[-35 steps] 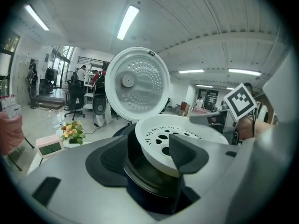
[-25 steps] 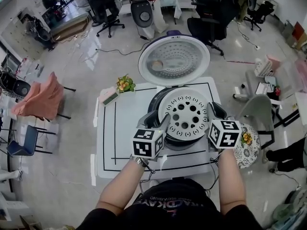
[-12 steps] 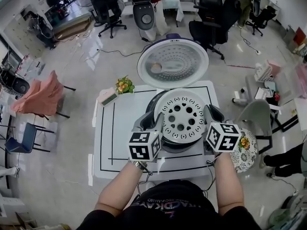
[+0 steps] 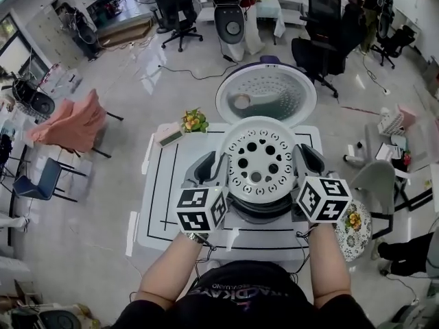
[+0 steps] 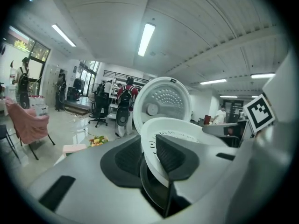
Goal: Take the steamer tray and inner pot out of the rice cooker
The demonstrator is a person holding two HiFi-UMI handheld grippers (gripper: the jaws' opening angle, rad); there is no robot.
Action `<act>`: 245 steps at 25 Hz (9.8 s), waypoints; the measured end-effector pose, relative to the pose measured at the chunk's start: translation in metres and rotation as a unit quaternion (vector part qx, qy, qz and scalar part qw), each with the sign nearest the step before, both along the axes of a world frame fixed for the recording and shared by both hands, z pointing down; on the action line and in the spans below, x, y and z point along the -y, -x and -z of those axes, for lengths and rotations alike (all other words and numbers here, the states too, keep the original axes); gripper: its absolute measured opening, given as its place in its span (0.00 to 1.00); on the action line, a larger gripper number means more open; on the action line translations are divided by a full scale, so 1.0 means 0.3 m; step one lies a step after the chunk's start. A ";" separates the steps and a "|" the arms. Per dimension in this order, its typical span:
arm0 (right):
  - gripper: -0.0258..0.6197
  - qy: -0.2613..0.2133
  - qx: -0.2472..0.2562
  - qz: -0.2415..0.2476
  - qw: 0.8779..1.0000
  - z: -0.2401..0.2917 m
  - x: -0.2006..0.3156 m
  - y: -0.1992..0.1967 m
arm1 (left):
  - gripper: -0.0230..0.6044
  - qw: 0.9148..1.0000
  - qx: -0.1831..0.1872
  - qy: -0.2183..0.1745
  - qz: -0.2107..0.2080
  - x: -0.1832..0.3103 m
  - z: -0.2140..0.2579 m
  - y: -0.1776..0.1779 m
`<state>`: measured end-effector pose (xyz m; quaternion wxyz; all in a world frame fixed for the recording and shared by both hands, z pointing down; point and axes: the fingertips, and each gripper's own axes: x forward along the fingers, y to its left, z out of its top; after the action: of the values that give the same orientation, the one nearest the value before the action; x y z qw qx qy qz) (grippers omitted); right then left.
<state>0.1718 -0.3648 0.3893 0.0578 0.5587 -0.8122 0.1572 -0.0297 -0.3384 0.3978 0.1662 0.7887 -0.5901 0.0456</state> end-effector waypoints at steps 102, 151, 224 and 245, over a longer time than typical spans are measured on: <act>0.16 0.150 -0.032 0.067 0.986 -0.905 0.196 1.267 | 0.40 0.990 0.023 0.133 0.048 0.119 -0.870 1.234; 0.31 -0.001 0.005 -0.125 0.992 -0.167 -0.270 0.024 | 0.49 0.975 0.030 -0.002 -0.222 -0.066 -0.168 -0.042; 0.18 0.003 -0.022 -0.047 0.999 -0.092 -0.162 -0.078 | 0.18 0.983 0.128 0.015 0.131 -0.123 -0.091 -0.022; 0.17 -0.094 0.017 0.076 0.993 0.237 -0.280 0.412 | 0.18 0.960 0.094 -0.071 0.253 -0.393 0.204 0.441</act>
<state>0.0483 -0.2809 0.3181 0.0031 0.4958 -0.8643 0.0851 -0.1620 -0.2206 0.3364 0.0594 0.6156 -0.7851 0.0338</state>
